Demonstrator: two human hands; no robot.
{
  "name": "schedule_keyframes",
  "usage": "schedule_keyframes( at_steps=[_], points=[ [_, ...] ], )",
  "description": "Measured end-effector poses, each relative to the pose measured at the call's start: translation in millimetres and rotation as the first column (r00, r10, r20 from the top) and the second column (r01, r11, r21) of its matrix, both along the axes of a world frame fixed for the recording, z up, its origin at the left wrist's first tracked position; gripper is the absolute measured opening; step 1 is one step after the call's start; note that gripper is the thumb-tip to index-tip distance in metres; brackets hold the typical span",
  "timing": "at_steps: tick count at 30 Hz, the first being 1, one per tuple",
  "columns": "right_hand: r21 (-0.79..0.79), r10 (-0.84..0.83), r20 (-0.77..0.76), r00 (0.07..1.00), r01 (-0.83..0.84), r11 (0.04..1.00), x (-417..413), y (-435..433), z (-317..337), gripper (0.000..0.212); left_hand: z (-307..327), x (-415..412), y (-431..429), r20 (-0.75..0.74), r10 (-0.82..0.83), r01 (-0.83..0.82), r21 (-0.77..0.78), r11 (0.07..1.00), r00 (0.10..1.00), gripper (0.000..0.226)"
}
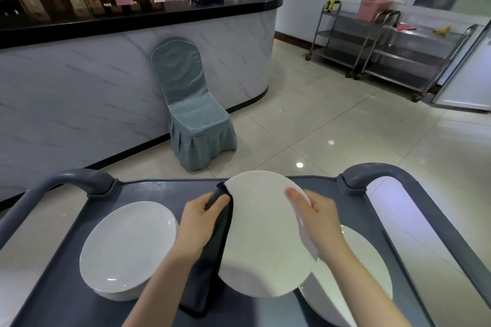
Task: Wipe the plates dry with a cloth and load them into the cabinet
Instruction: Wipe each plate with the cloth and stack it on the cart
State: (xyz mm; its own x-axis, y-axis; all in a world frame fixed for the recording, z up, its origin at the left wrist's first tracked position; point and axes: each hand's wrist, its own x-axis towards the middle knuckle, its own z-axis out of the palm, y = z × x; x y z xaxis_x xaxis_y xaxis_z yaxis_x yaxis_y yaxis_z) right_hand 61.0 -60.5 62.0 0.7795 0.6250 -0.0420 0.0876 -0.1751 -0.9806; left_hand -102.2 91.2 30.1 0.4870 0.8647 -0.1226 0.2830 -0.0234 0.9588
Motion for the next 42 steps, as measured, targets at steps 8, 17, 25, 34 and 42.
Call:
schedule_keyframes(
  at_steps=[8,17,25,34,42],
  points=[
    [0.042,-0.547,-0.352,0.760,0.597,0.801,-69,18,-58,0.026,-27,17,-58,0.096,0.545,-0.432,-0.501,0.750,0.833,0.017],
    [-0.199,0.274,0.805,0.526,-0.195,0.960,-24,-36,-28,0.069,2,-8,6,0.135,0.387,-0.298,-0.430,0.852,0.912,0.023],
    [-0.441,0.415,0.897,-0.151,-0.232,0.867,-22,-19,-11,0.056,23,-3,23,0.074,0.161,-0.121,-0.382,0.916,0.984,0.022],
    [-0.200,0.442,0.581,0.683,-0.407,0.891,-49,-9,11,0.036,41,24,-23,0.325,-0.016,0.129,-0.328,0.936,0.945,0.063],
    [0.226,0.063,-0.254,0.965,-0.004,0.974,-56,5,28,0.039,35,33,-71,-0.057,-0.348,0.313,0.588,0.746,0.936,0.056]
  ],
)
